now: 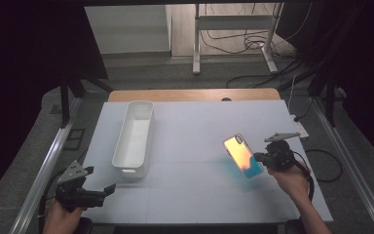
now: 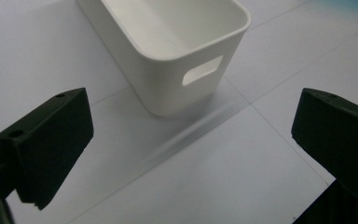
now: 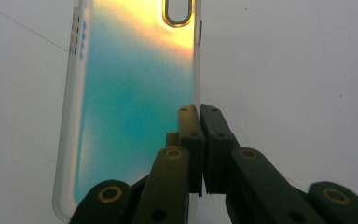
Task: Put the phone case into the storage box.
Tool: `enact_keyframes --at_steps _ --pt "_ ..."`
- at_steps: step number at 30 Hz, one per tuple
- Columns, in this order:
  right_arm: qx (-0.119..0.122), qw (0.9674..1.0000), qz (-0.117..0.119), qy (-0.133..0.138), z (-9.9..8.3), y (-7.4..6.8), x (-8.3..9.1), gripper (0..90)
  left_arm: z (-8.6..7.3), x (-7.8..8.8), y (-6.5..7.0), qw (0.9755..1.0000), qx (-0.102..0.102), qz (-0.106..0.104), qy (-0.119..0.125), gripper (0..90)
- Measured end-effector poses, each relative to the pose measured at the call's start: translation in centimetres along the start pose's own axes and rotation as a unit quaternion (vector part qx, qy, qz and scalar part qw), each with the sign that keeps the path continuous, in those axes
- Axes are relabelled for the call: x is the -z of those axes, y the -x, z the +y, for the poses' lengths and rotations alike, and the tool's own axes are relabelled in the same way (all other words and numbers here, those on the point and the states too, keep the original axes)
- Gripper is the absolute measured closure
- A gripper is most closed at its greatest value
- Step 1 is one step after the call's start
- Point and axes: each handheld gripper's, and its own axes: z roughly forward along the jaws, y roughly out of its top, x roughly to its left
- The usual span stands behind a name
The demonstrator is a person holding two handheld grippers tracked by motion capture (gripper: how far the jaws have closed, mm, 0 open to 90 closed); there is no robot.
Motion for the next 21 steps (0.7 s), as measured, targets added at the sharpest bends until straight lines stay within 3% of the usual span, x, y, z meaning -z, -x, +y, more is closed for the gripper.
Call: enact_keyframes --at_steps 8,21 --pt "0.014 0.9998 0.003 0.017 0.4 -0.8 0.3 88.3 0.9 -0.5 0.9 0.9997 -0.022 -0.005 0.001 0.0" --pt "0.035 0.9982 0.013 0.047 1.5 -2.3 1.0 88.3 3.2 -2.4 1.9 0.9982 -0.027 -0.054 0.009 0.0"
